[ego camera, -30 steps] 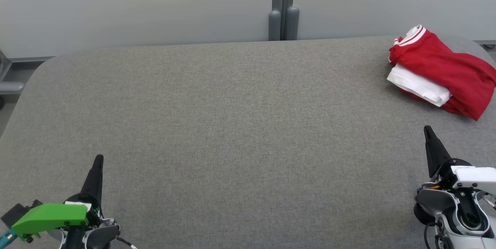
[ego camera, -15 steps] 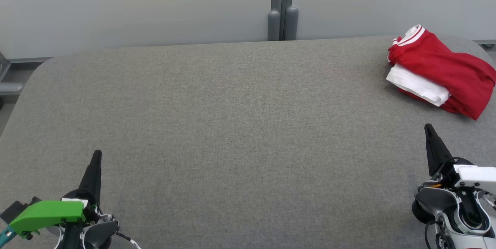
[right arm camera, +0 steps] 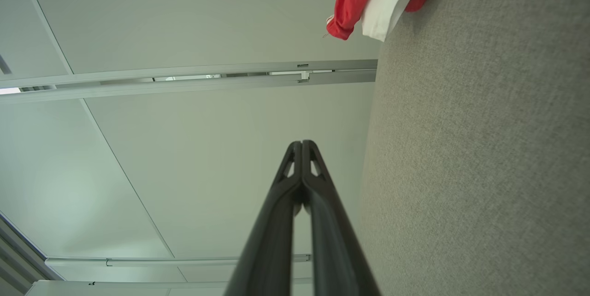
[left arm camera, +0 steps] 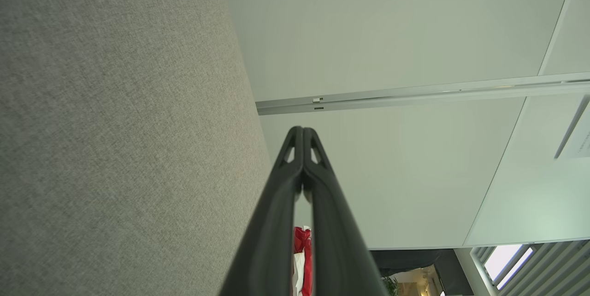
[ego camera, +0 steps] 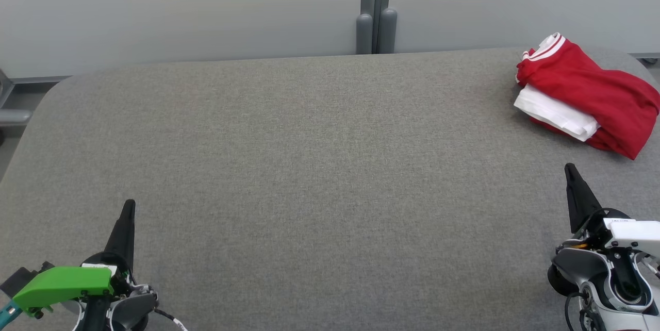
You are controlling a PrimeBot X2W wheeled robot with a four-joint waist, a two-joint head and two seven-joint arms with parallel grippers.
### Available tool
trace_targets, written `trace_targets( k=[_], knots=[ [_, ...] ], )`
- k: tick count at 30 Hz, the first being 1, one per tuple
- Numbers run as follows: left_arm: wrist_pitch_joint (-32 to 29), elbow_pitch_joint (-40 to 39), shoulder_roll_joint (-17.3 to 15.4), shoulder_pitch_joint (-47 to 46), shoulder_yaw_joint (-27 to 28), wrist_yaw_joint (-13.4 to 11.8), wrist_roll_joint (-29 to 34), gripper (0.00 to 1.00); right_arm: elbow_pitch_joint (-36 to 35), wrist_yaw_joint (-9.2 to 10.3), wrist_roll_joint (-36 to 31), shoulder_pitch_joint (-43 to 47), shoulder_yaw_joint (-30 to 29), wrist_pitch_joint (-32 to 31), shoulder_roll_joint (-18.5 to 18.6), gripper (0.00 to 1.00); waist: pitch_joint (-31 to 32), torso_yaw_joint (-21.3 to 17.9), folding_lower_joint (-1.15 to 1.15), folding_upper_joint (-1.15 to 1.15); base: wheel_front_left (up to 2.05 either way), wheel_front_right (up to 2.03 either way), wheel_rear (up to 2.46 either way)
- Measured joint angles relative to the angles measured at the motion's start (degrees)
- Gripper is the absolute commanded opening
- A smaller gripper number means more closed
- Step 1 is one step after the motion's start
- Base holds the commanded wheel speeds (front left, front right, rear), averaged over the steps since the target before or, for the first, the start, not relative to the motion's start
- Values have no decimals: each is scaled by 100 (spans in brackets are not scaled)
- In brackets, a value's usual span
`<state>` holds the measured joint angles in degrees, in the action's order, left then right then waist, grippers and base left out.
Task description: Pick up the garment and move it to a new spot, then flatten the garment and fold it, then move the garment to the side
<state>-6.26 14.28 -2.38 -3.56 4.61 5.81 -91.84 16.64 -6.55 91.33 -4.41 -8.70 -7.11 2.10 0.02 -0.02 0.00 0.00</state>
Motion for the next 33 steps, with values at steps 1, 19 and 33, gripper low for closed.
trace_targets(
  k=[1, 19, 33],
  knots=[
    [0, 0, 0, 0, 0, 0, 0, 0, -2, 0, 0, 0, 0, 0, 0, 0, 0, 0, 0, 0, 0, 0, 0],
    [0, 2, 0, 0, 3, 1, 0, 0, -44, 1, 1, 0, 12, 1, 0, 0, -1, 0, 0, 0, 0, 0, 0],
    [0, 3, 1, 0, 4, 1, 0, 0, -64, 2, 2, 0, 25, 9, -1, 0, -1, 1, 0, 0, 0, 0, 0]
  ],
)
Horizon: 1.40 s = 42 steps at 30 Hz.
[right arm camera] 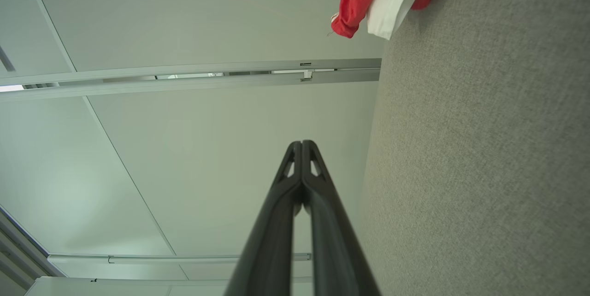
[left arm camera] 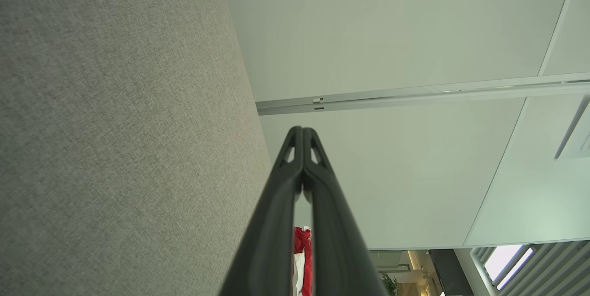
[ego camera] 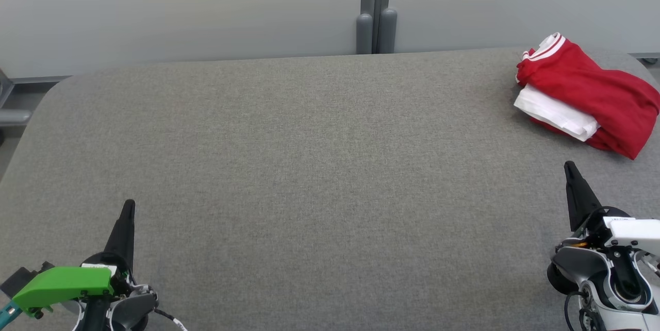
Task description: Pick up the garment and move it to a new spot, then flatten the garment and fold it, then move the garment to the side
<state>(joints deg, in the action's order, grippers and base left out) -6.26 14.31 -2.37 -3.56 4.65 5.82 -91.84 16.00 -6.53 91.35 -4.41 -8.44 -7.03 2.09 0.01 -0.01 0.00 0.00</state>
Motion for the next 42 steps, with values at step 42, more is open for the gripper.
trace_targets(
  k=[42],
  knots=[
    [0, 3, 0, 0, 3, 4, 0, 0, -46, 4, 1, 1, 16, 19, 0, 0, -1, 0, 0, 0, 0, 0, 0]
  ],
)
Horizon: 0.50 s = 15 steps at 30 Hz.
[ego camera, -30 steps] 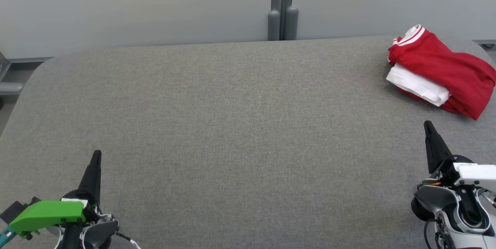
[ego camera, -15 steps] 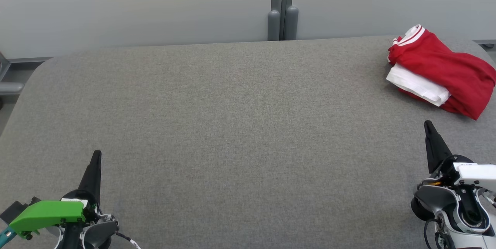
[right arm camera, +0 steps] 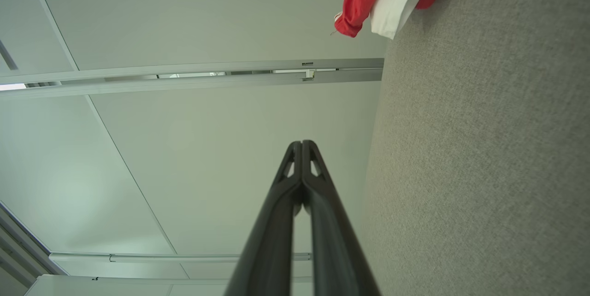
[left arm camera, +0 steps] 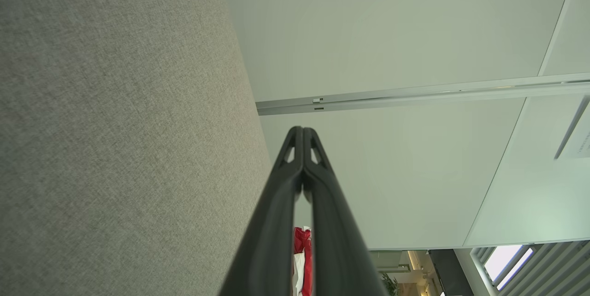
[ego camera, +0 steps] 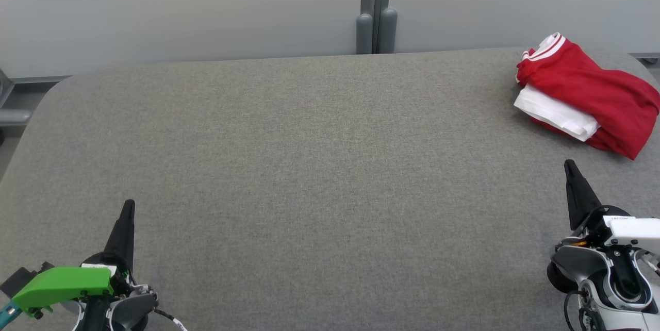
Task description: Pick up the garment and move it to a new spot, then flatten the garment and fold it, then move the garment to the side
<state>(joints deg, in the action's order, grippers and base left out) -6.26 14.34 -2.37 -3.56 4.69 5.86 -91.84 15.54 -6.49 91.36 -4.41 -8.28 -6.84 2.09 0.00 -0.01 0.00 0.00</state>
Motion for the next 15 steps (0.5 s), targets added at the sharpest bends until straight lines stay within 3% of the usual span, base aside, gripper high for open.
trace_targets(
  k=[15],
  knots=[
    [0, 1, 0, 0, 1, 1, 0, 0, -4, 0, 25, 0, 4, 1, 0, 0, 0, 0, 0, 0, 0, 0, 0]
  ],
)
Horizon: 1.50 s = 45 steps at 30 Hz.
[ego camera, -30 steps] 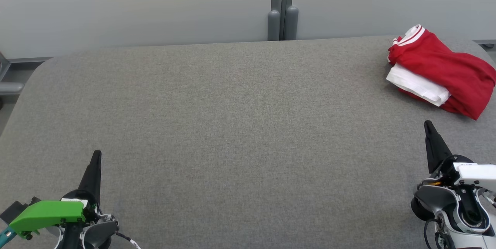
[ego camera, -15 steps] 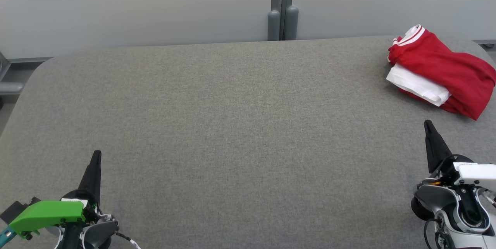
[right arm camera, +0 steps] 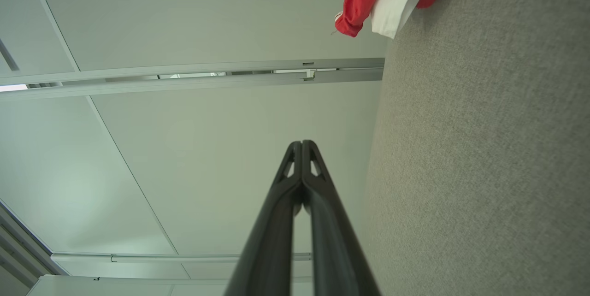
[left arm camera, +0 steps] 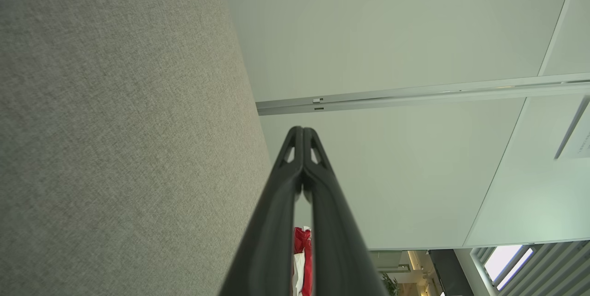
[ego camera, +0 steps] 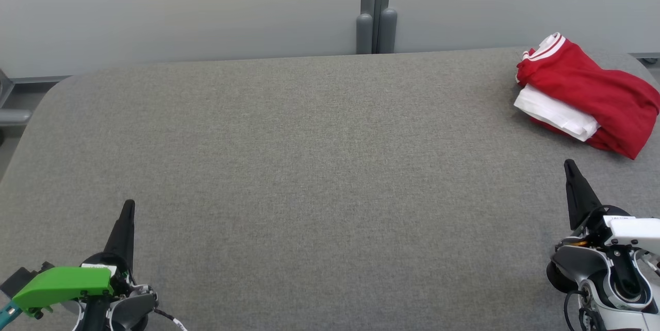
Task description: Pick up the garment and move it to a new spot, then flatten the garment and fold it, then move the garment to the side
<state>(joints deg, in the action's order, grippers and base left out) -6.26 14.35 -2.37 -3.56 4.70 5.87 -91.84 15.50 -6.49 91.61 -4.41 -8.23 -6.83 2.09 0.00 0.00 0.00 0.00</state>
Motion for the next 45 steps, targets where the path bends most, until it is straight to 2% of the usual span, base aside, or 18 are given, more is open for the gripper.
trace_targets(
  k=[45],
  knots=[
    [0, 1, 1, -1, 1, 0, 0, 0, -16, 1, 9, 0, 8, 8, 0, 0, 0, 0, 0, 0, 0, 0, 0]
  ],
)
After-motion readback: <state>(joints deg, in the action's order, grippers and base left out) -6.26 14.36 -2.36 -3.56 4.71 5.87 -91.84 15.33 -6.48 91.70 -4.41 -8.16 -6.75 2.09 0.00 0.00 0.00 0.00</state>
